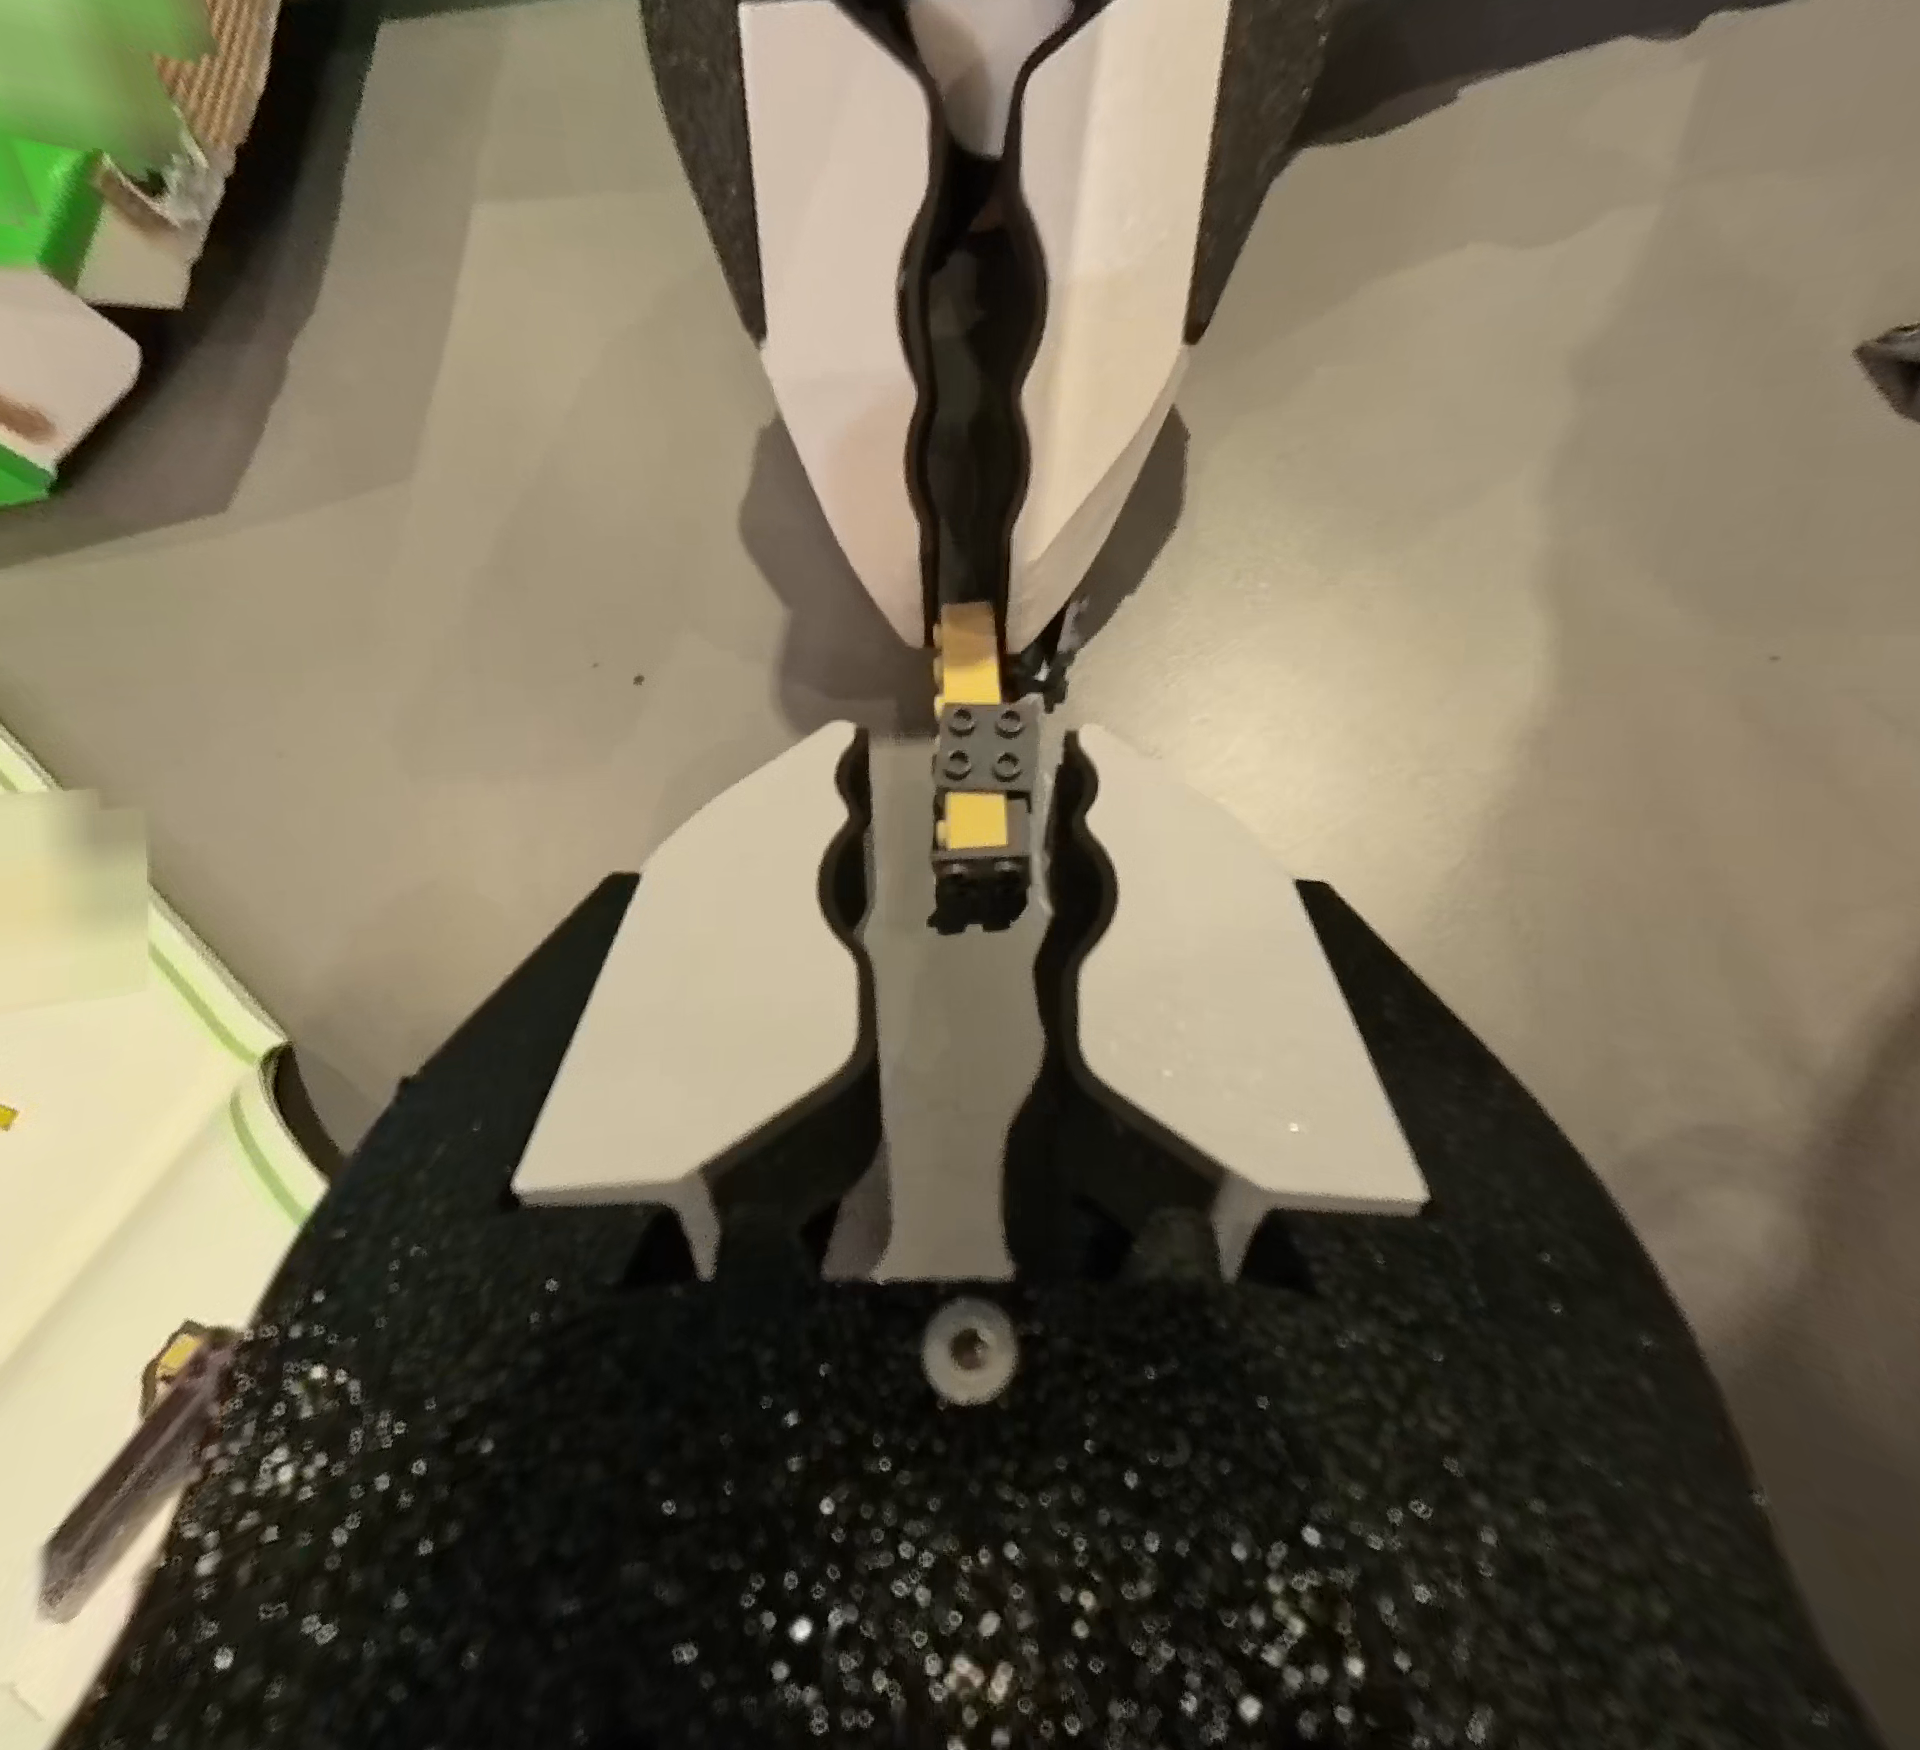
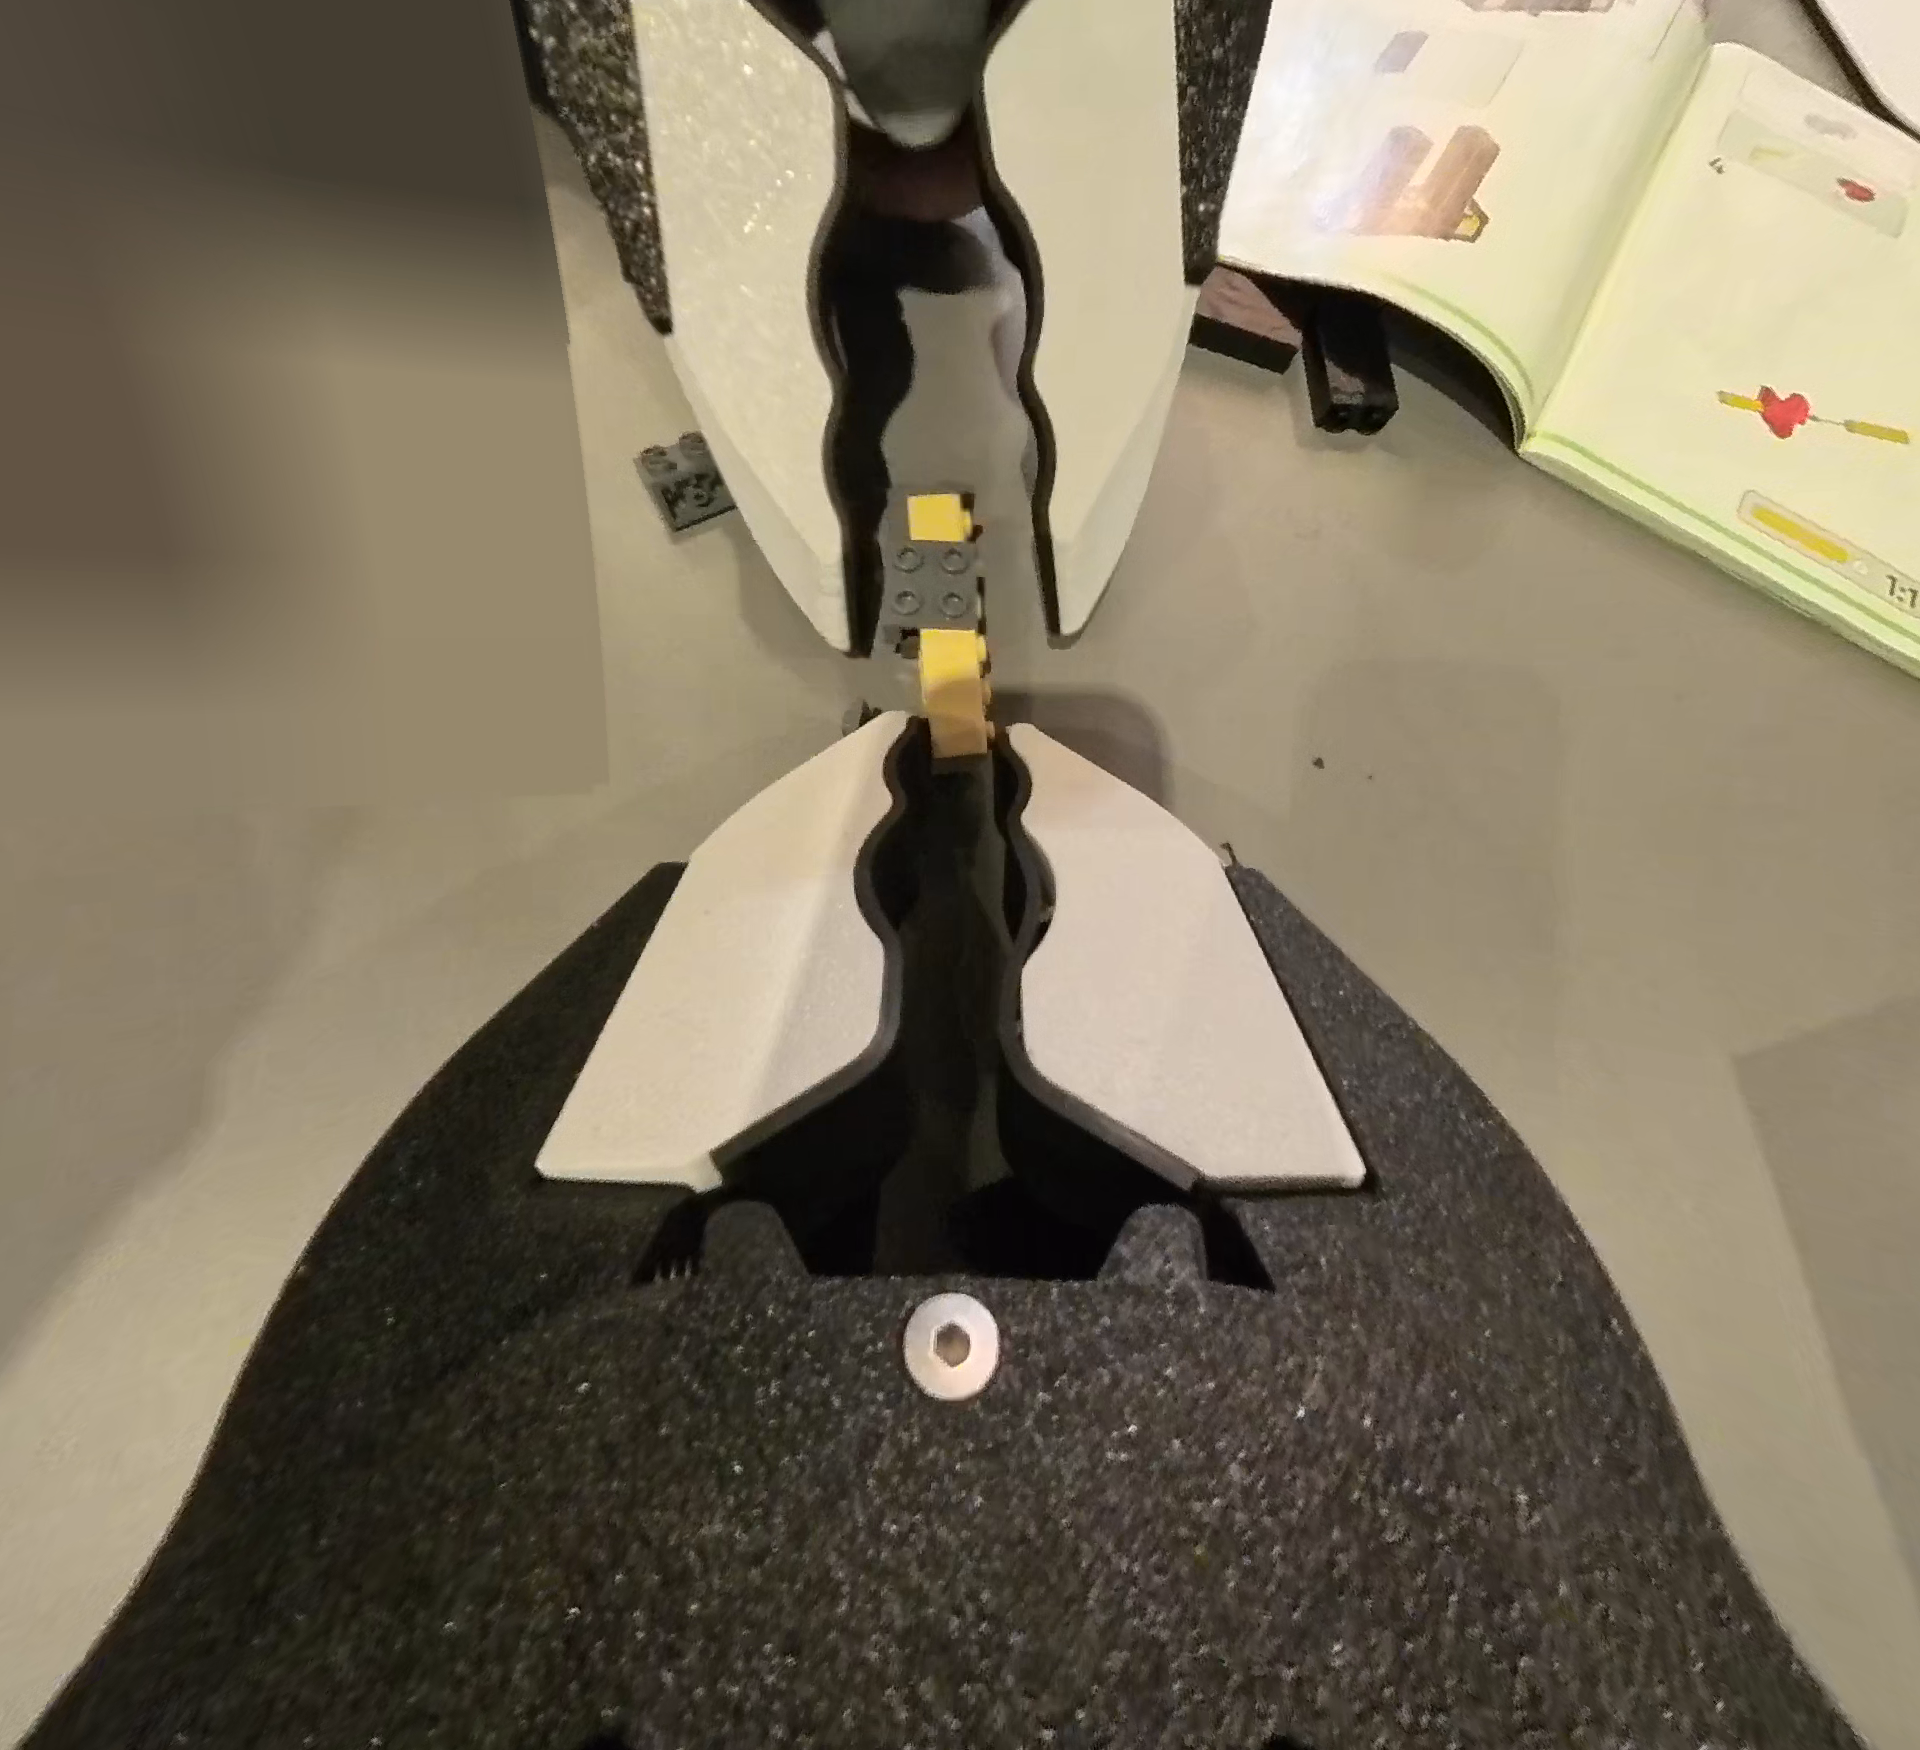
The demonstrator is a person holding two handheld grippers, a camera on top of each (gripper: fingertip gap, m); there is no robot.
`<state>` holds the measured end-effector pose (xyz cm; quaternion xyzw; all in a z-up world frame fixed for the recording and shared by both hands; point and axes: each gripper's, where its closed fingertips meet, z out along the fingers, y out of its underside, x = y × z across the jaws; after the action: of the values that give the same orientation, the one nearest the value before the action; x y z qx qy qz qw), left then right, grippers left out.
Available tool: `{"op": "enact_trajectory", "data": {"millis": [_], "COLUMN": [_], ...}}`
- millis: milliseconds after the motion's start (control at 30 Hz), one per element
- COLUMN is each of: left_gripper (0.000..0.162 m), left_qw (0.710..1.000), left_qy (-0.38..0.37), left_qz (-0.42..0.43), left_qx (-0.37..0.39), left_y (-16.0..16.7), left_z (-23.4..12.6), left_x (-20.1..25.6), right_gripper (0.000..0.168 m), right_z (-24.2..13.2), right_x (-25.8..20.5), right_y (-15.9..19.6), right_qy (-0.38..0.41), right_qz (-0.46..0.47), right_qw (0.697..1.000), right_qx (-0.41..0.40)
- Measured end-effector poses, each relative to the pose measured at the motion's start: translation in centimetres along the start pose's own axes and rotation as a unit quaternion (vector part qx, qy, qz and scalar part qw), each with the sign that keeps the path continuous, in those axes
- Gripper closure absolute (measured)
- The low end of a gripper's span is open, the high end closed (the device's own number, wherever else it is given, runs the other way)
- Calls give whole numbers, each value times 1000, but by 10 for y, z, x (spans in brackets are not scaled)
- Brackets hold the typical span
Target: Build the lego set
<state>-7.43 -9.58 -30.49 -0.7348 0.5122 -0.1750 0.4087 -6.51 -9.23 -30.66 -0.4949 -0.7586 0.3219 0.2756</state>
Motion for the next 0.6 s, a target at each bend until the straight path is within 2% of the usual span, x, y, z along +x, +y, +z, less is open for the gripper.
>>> {"op": "enact_trajectory", "data": {"millis": [267, 600], "left_gripper": [135, 144], "left_qw": [999, 999], "left_qy": [-33, -14], "left_qz": [30, 29], "left_qx": [-13, -17], "left_y": [-4, -3], "left_z": [-3, -5], "left_x": [-4, 0], "right_gripper": [157, 157], "right_z": [-1, -2], "right_x": [2, 1], "right_y": [-1, -2], "right_qy": [24, 27], "right_qz": [-1, -1], "right_qw": [1000, 999], "right_qx": [-20, -29]}}
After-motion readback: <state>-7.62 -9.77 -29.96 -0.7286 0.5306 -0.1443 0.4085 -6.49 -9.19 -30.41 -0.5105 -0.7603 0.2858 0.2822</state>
